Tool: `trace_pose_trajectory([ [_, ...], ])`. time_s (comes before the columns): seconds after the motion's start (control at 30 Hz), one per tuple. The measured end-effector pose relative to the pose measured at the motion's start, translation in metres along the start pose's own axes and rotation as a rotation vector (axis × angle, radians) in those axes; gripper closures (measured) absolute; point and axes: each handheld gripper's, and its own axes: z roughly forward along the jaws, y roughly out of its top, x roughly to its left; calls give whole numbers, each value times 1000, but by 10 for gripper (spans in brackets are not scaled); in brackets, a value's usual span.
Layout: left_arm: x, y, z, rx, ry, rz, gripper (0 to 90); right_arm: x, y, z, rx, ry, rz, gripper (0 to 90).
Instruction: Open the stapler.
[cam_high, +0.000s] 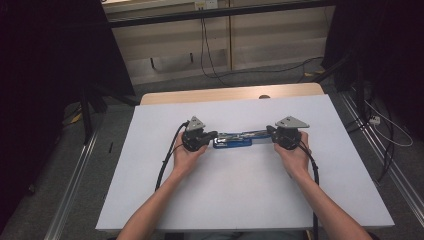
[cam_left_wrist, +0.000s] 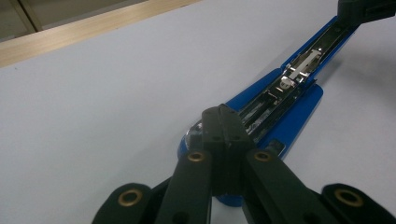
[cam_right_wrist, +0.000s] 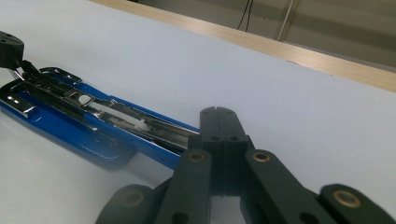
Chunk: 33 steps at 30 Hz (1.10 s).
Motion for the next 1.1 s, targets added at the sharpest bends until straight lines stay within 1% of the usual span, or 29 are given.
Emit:
trace_pose_trajectory([
  [0.13,1,2,-2,-16,-13,-1,900,0,-1,0,-4,1,11,900],
  [0.17,1,3,-2,-14,-12,-1,900,0,-1,0,-4,2,13,900],
  [0.2,1,4,-3,-18,-7,13,900,0,-2,0,-3,7,16,900],
  [0.23,0,4,-3,-17,-6,15,900,-1,-2,1,-5,8,15,900],
  [0.4,0,4,-3,-23,-8,15,900,-1,-2,1,-6,18,20,900],
  [0.47,-1,4,-3,-24,-1,28,900,-1,-2,0,-12,24,22,900],
  [0.57,-3,5,-4,-23,16,59,900,-1,-2,-1,-25,29,36,900],
  [0.67,-4,5,-4,-34,16,62,900,-2,-1,-2,-29,35,47,900],
  [0.73,-4,4,-4,-50,15,57,894,-2,-1,-3,-33,38,49,894],
  [0.77,-4,4,-4,-52,8,45,890,-3,0,-3,-36,39,50,888],
  [0.83,-5,7,-6,-73,-4,23,884,-3,0,-4,-43,43,48,878],
  [0.9,-6,10,-9,-95,-6,25,856,-2,1,-5,-51,42,48,857],
  [0.93,-6,10,-9,-100,-8,19,841,-2,1,-5,-53,47,49,845],
  [1.0,-5,10,-11,-102,-12,10,819,-3,2,-6,-58,44,50,814],
  [1.07,-5,10,-12,-100,-8,-4,746,-3,3,-7,-68,48,63,752],
  [1.1,-4,10,-13,-100,-8,-5,743,-4,4,-8,-73,53,64,724],
])
